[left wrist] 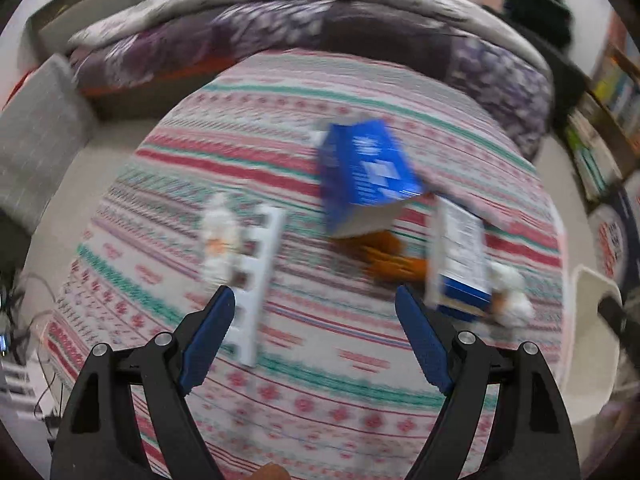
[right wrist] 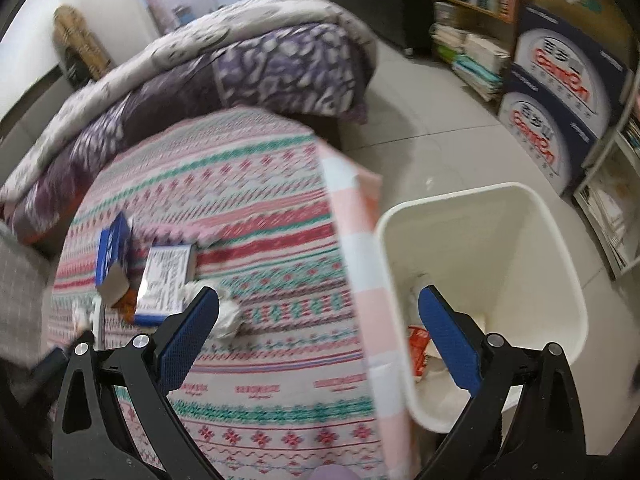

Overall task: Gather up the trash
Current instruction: 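Grasp the white tissue with the left tool while the right tool grasps the blue-white box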

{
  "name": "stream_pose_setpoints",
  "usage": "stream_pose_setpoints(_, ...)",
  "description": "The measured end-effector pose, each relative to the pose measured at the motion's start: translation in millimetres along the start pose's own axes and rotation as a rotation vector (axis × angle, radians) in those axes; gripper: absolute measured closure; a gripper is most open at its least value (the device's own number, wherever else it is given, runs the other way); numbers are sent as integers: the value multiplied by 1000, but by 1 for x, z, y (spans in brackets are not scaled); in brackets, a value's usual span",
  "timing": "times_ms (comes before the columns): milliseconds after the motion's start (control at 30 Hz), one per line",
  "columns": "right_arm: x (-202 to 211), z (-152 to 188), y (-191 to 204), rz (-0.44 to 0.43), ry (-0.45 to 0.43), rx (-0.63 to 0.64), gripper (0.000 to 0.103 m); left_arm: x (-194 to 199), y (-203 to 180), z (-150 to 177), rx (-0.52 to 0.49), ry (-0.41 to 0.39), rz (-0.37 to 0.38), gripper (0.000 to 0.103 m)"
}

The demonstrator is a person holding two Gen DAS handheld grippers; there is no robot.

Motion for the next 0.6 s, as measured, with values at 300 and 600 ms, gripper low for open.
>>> stream_pose_setpoints(300,-18,16,37,-47,51,103,7,-58,87,-16,362,142,157,23)
stream_pose_setpoints(600,-47,31,47,-136,194,-35,7,-85,95,-8,397,176,82,37)
Point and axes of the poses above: each gripper's, at about its wrist camera, not at the fingertips, and x roughly against the way its jaws point, y to its left, z to its underside, the point moved 8 cm from there along -x, roughly the way its jaws point, and after that the axes turned 5 degrees about -y, right-handed, at the moved point
